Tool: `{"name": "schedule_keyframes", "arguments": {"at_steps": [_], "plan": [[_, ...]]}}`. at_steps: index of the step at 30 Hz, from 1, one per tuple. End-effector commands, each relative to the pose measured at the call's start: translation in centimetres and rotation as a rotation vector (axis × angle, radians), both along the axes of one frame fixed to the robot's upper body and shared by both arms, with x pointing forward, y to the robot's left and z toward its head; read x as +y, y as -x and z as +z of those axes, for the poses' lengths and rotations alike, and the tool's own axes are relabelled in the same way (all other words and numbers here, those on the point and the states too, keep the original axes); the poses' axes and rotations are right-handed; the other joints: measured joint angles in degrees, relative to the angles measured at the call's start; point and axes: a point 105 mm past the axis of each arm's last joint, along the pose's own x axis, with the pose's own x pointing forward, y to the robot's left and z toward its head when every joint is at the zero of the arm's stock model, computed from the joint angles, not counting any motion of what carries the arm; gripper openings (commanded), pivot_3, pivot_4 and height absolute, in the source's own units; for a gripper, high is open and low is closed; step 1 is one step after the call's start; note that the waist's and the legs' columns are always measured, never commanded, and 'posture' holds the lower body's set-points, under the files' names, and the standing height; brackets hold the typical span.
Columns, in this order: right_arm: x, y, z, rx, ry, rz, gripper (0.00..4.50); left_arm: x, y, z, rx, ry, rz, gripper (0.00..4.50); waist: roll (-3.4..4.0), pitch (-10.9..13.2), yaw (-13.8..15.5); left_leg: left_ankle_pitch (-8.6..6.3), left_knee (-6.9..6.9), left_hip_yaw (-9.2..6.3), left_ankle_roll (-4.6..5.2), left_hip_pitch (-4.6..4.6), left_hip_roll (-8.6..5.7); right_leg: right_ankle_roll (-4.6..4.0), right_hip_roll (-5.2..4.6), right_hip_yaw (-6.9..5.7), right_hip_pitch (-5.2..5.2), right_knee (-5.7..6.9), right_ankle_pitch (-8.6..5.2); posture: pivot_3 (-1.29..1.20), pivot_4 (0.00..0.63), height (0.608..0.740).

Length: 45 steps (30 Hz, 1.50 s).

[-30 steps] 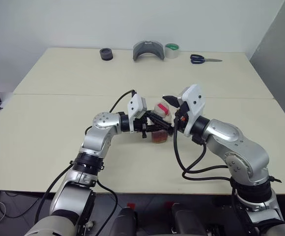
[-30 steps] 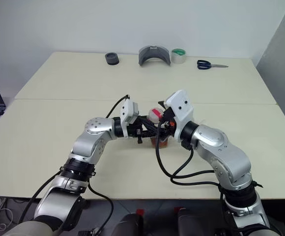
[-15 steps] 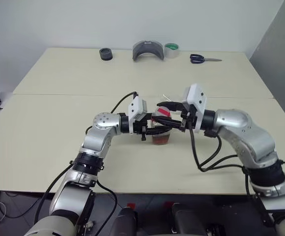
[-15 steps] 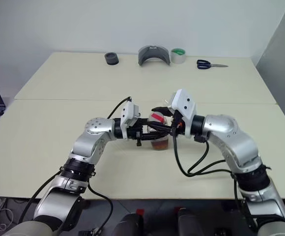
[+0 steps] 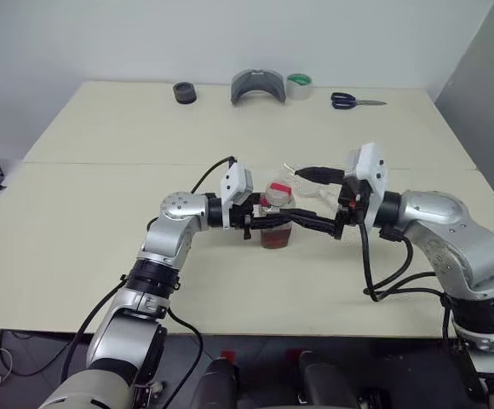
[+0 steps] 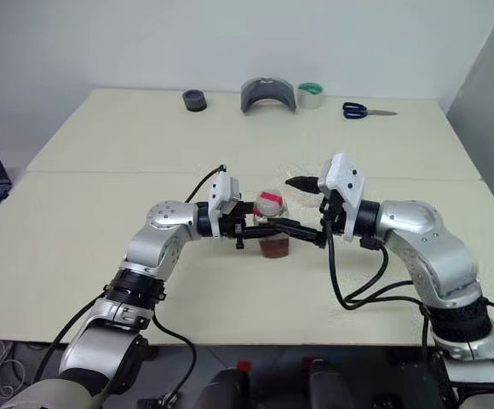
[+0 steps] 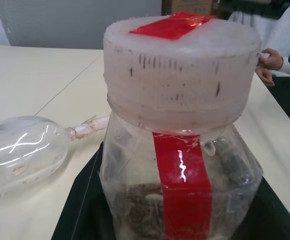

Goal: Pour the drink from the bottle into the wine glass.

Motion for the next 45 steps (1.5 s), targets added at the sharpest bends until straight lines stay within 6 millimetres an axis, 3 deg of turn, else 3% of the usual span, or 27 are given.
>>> {"name": "schedule_keyframes", "arguments": {"at_steps": [1,4,12,22,25,30,34,38,42,45], "plan": [[0.4,0.4,0.8,-0.060,-0.045,-0.117,4.21,-0.2,-0.3,1.9,-0.072,0.031,-0.003,1.81,0.00,0.0,0.0,0.00,-0.01,0.00,0.00,0.01,0.00,0.00,0.01,0.00,0.00,0.01,0.00,0.00,0.150,0.740],[1.3,0.0,0.5,-0.052,-0.105,-0.232,4.21,-0.2,-0.5,2.0,-0.073,0.034,-0.001,1.81,0.00,0.0,0.0,0.00,-0.01,0.01,0.00,0.00,0.00,0.00,0.01,0.02,-0.01,0.02,0.00,0.00,0.150,0.740],[3.3,-0.9,-0.3,-0.009,-0.183,-0.332,4.21,-0.2,-0.9,2.2,-0.083,0.034,0.006,1.81,0.01,0.0,0.1,0.01,0.00,0.01,-0.01,-0.03,-0.03,0.00,-0.01,0.02,-0.05,0.01,0.00,0.00,0.150,0.740],[3.4,-1.5,-0.4,-0.002,-0.222,-0.376,4.21,0.0,-1.2,2.3,-0.091,0.038,0.026,1.81,0.01,0.0,0.0,0.00,-0.01,0.01,0.00,-0.03,-0.01,0.00,0.01,0.02,-0.08,0.03,0.00,0.00,0.150,0.740],[3.4,-1.6,-0.5,0.007,-0.228,-0.376,3.59,0.0,-1.3,2.3,-0.091,0.038,0.031,1.81,0.01,0.0,0.0,0.00,-0.01,0.01,0.00,-0.03,-0.02,0.00,0.01,0.02,-0.08,0.03,0.00,0.00,0.150,0.740],[3.5,-1.6,-0.6,0.008,-0.220,-0.357,1.92,0.1,-1.2,2.2,-0.089,0.036,0.032,1.81,0.01,0.0,0.0,0.00,-0.01,0.01,0.00,-0.03,-0.02,0.00,0.01,0.02,-0.08,0.03,0.00,0.00,0.150,0.740],[4.1,-1.3,-0.5,-0.010,-0.178,-0.256,1.83,0.1,-1.2,2.3,-0.088,0.036,0.029,1.81,0.01,0.0,0.0,0.00,-0.01,0.02,0.00,-0.03,-0.02,0.00,0.01,0.02,-0.08,0.03,0.00,0.00,0.150,0.740],[5.0,-0.7,-0.9,-0.043,0.009,0.052,1.83,0.0,-1.1,2.3,-0.083,0.026,0.006,1.81,0.03,0.0,-0.1,0.00,0.01,0.04,0.01,-0.02,-0.03,0.00,0.02,0.01,-0.06,0.02,0.00,0.00,0.150,0.740],[3.8,-1.6,-1.4,0.022,0.164,0.243,1.83,0.0,-1.1,2.5,-0.090,0.017,-0.012,1.81,0.06,0.0,-0.2,0.00,0.00,0.05,0.01,0.00,-0.03,0.00,0.04,-0.03,-0.03,0.00,0.00,0.00,0.150,0.740],[2.9,-2.6,-1.2,0.085,0.135,0.244,1.83,-0.1,-1.2,2.5,-0.094,0.019,-0.012,1.81,0.06,0.0,-0.2,0.00,-0.01,0.00,0.01,-0.01,-0.02,0.00,0.04,-0.06,-0.02,0.00,0.01,0.00,0.150,0.740]]}}
